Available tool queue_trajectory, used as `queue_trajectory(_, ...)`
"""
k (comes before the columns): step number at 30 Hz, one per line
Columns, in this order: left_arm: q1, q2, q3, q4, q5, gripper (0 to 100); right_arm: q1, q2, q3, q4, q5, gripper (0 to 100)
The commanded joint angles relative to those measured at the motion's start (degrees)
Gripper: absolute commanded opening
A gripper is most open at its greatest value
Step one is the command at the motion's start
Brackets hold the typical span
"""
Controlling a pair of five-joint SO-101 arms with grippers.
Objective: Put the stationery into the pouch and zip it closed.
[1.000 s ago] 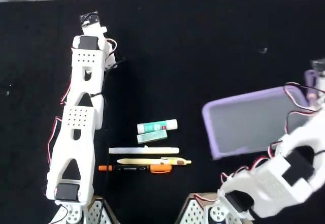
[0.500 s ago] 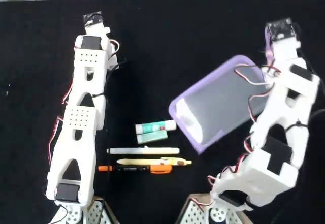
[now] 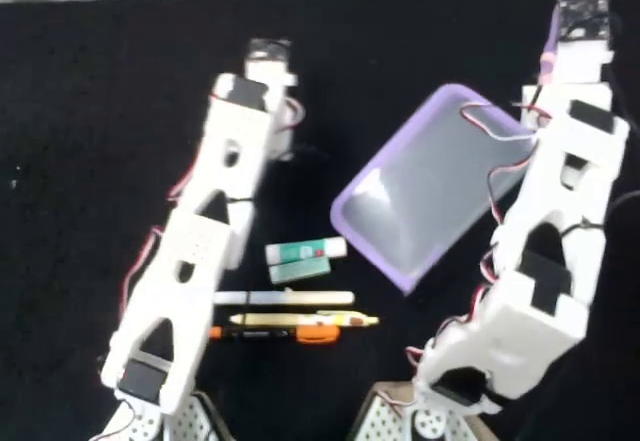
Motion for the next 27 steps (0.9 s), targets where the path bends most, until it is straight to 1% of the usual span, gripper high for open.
queue_trajectory(1, 4.5, -2.8, -0.8, 1.0, -0.6, 3, -0.3, 1.0, -7.2, 3.4, -0.7, 1.1)
queue_trajectory(7, 5.8, -4.2, -0.8, 1.1, -0.4, 3, 3.0, 2.9, -11.3, 6.1, -0.7, 1.1)
queue_trajectory(11, 8.2, -12.2, 5.2, 1.2, -0.4, 3, 4.7, 2.8, -11.4, 6.1, -0.7, 1.1)
queue_trajectory(14, 11.9, -23.6, 16.7, 1.1, -0.4, 3, 5.2, 2.7, -11.2, 6.1, -0.7, 1.1)
queue_trajectory(17, 15.6, -38.1, 30.1, 1.0, -0.7, 3, 5.3, 2.7, -11.1, 6.1, -0.7, 1.1)
queue_trajectory(21, 17.6, -55.5, 45.0, 0.4, -0.8, 3, 5.2, 2.7, -11.0, 6.2, -0.8, 1.1)
queue_trajectory(25, 19.3, -66.2, 57.5, -1.5, -0.9, 3, 4.7, 2.5, -11.5, 8.2, -0.8, 1.1)
queue_trajectory(27, 21.1, -69.6, 64.3, -3.4, -2.4, 3, 4.3, 2.5, -11.6, 8.5, -0.9, 1.1)
